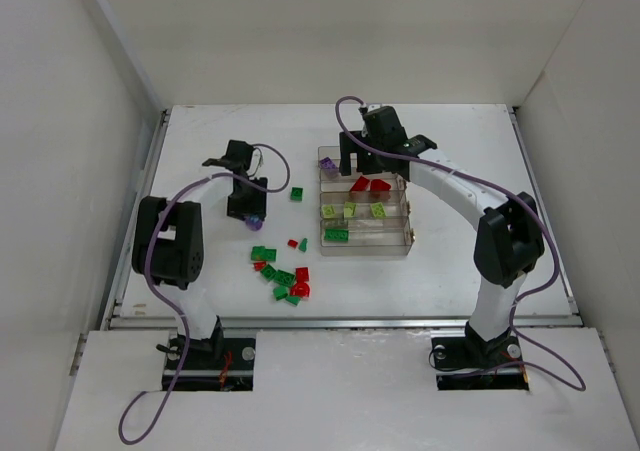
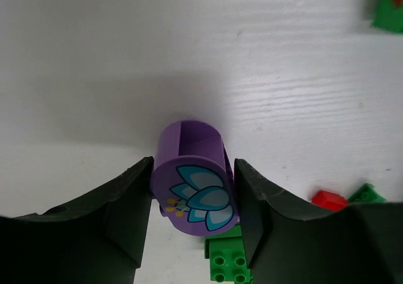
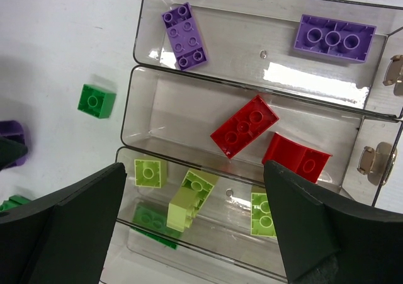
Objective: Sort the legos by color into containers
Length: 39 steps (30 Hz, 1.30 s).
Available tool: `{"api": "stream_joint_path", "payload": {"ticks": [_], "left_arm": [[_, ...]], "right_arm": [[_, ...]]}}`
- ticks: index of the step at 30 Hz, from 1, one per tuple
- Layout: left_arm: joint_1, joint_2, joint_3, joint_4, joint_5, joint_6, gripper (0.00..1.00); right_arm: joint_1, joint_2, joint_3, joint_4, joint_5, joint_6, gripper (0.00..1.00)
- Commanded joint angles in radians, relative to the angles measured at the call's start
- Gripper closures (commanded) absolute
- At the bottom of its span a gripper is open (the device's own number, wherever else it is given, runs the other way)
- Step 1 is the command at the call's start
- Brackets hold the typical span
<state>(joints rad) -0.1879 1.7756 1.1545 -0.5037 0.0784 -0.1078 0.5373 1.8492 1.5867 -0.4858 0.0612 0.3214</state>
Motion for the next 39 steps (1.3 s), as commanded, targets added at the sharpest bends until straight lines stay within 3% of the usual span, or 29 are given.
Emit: {"api": "stream_joint_path", "payload": {"ticks": [1, 5, 6, 10, 15, 20, 24, 29, 34, 38, 39], "left_arm": [[0.004, -0.019, 0.118, -0.004, 0.052, 0.058, 1.0], [-0.074, 0.011, 0.284, 0.019, 0.098, 0.311, 1.0], [-0.097, 0.022, 0.354, 0.031, 0.08, 0.432, 1.0], [-0.182, 0.1, 0.499, 0.14, 0.067, 0.597, 1.0], [-0.246, 0.2, 0.606, 0.312, 0.231, 0.66, 1.0], [-0.283, 0.295, 0.66, 0.447, 0.276, 0.669, 1.0], [-0.292, 0.384, 0.715, 0.478, 0.285, 0.669, 1.0], [-0.326, 0.375, 0.67, 0.478, 0.308, 0.726, 0.99], [-0.335, 0.366, 0.619, 0.511, 0.27, 0.729, 0.24], [-0.335, 0.311, 0.61, 0.521, 0.236, 0.709, 0.0], [-0.335, 0.294, 0.61, 0.521, 0.213, 0.698, 0.0]], "right_arm": [[0.006, -0.056, -0.002, 0.029, 0.019, 0.01, 0.05], [-0.039, -0.077, -0.011, 0.072, -0.014, 0.01, 0.05], [-0.072, -0.077, -0.027, 0.081, -0.033, 0.01, 0.05], [-0.149, -0.136, -0.089, 0.13, -0.043, 0.028, 0.05], [-0.183, -0.194, -0.134, 0.168, -0.012, 0.028, 0.05], [-0.203, -0.203, -0.166, 0.168, 0.006, 0.018, 0.05], [-0.212, -0.212, -0.166, 0.159, 0.006, 0.008, 0.05], [-0.212, -0.212, -0.175, 0.148, 0.006, -0.001, 0.05], [-0.212, -0.202, -0.165, 0.148, -0.015, -0.001, 0.05], [-0.212, -0.193, -0.156, 0.139, -0.015, -0.001, 0.05], [-0.212, -0.203, -0.156, 0.139, -0.015, -0.001, 0.05]]}}
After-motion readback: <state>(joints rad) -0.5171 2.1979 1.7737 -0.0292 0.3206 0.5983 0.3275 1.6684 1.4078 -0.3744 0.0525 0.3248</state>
